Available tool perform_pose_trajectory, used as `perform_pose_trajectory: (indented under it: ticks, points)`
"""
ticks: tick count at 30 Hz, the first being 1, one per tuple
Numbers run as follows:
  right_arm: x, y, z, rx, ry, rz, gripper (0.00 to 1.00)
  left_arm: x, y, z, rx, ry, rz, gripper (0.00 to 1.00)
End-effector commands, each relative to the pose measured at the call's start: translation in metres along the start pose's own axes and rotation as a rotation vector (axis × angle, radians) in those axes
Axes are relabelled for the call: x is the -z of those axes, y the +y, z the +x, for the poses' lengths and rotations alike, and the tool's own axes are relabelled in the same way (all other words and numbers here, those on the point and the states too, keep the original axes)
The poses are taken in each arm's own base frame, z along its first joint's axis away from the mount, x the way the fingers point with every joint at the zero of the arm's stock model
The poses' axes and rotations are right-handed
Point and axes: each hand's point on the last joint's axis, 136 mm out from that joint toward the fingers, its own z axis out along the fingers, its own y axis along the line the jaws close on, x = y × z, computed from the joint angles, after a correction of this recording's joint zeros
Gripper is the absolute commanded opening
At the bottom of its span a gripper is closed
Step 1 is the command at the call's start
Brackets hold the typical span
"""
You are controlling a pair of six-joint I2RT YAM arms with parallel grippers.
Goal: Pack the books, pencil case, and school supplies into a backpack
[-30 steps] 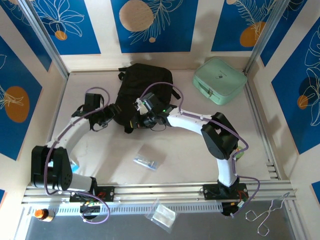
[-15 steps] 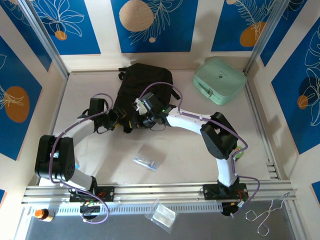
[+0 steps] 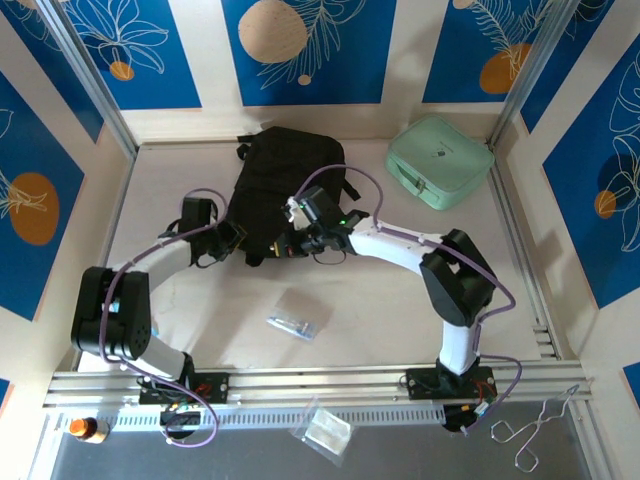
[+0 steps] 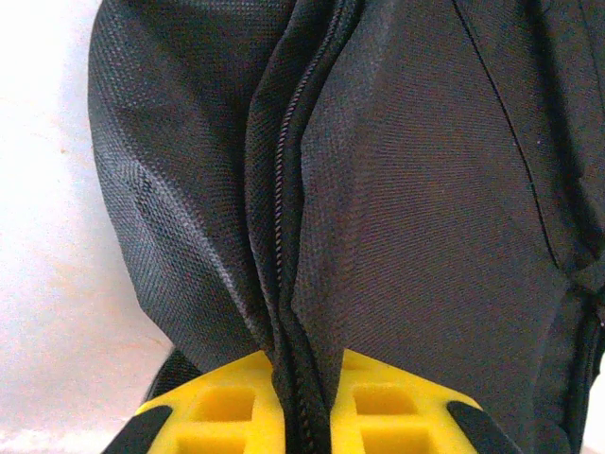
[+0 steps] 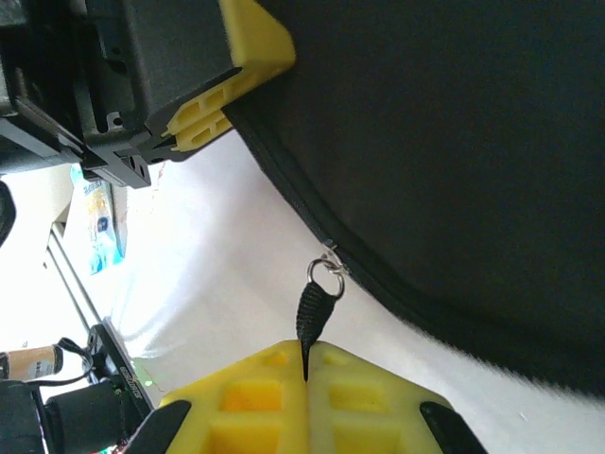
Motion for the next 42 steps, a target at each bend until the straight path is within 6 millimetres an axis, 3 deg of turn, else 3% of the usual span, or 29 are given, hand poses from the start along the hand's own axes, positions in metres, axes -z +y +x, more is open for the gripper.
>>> perform_pose_trajectory:
  ticks: [1, 11, 19, 30, 42]
  points:
    - [0.026, -0.01, 0.001, -0.055, -0.025, 0.035, 0.0, -0.007, 0.008, -0.002, -0.047, -0.008, -0.036, 0.11]
    - [0.054, -0.05, -0.007, -0.175, -0.083, 0.126, 0.0, -0.011, 0.02, 0.0, -0.093, 0.003, -0.083, 0.07]
    - [0.073, -0.1, -0.009, -0.367, -0.11, 0.251, 0.0, -0.007, 0.038, 0.011, -0.167, 0.051, -0.155, 0.05]
    - [0.084, -0.126, -0.041, -0.406, -0.127, 0.379, 0.0, 0.004, 0.055, 0.029, -0.243, 0.126, -0.217, 0.03]
    - [0.086, -0.157, -0.075, -0.485, -0.137, 0.506, 0.0, 0.01, 0.056, 0.049, -0.284, 0.215, -0.197, 0.02]
